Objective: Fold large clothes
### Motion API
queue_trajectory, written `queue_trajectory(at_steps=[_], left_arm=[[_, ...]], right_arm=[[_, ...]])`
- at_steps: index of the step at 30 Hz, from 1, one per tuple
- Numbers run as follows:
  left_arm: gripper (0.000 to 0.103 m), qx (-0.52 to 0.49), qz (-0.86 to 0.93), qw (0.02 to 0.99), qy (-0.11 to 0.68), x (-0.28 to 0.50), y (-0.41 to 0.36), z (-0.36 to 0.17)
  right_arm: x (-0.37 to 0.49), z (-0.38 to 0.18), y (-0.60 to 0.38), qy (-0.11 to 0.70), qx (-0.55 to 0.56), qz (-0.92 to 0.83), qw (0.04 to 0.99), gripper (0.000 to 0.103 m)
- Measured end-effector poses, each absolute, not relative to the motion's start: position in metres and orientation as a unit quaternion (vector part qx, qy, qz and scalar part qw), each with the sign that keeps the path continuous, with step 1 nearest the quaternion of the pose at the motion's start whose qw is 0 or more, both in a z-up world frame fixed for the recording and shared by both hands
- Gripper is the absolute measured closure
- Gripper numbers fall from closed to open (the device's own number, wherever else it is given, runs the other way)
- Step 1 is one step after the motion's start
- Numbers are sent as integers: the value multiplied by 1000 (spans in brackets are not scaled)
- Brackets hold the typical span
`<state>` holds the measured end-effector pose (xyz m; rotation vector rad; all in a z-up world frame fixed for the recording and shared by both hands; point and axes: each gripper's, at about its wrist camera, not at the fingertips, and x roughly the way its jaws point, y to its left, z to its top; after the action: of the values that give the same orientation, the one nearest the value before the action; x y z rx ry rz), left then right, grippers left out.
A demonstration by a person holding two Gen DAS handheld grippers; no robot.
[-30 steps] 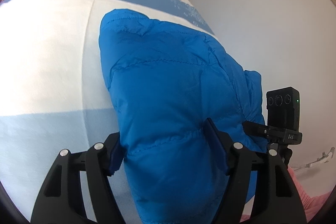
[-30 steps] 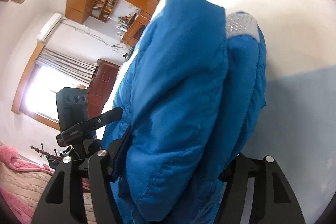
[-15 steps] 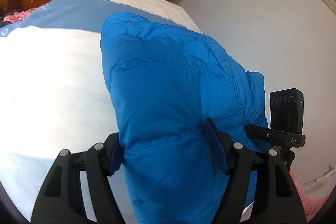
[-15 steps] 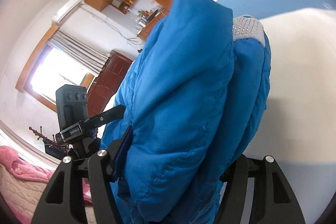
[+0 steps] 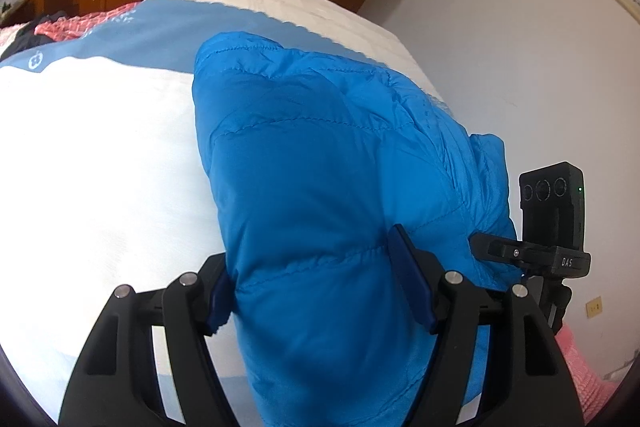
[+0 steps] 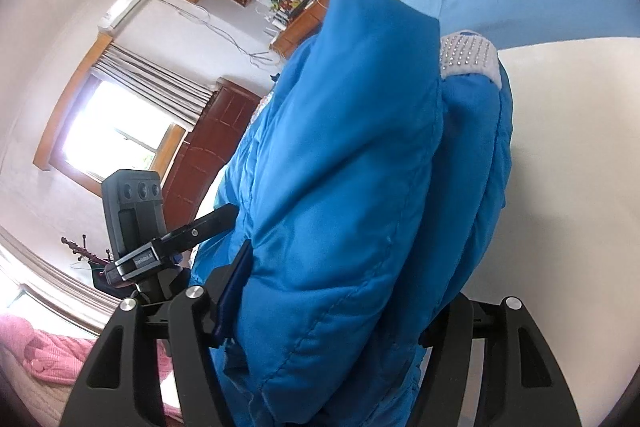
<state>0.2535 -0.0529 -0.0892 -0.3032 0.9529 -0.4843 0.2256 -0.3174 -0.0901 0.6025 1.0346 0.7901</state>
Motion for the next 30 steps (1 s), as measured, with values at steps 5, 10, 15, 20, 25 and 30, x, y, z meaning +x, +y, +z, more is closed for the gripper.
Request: queue_trajectory(at_steps=[5,10,15,20,25,30], left_arm=[[34,-148,-221,843,468,260,-44,-108],[30,-137,-216,842,475,261,-47,-127],[21,-144,-211,837,484,266,-44,-142],[17,-162,-207,827,496,284,-37,-150],[18,-119,-180,841,495,272,-43,-124],[18,-103,-168,852,485,243,-42,-104]], right_arm=[[237,-106,-306,496,286,351,741,38],[241,-120,-305,511,293,337,735,34],[247,-129,-303,517,304,325,732,28],[247,-127,-309,523,314,317,726,23],[238,-113,-308,523,290,302,742,21],[212,-94,-323,515,276,282,761,21]])
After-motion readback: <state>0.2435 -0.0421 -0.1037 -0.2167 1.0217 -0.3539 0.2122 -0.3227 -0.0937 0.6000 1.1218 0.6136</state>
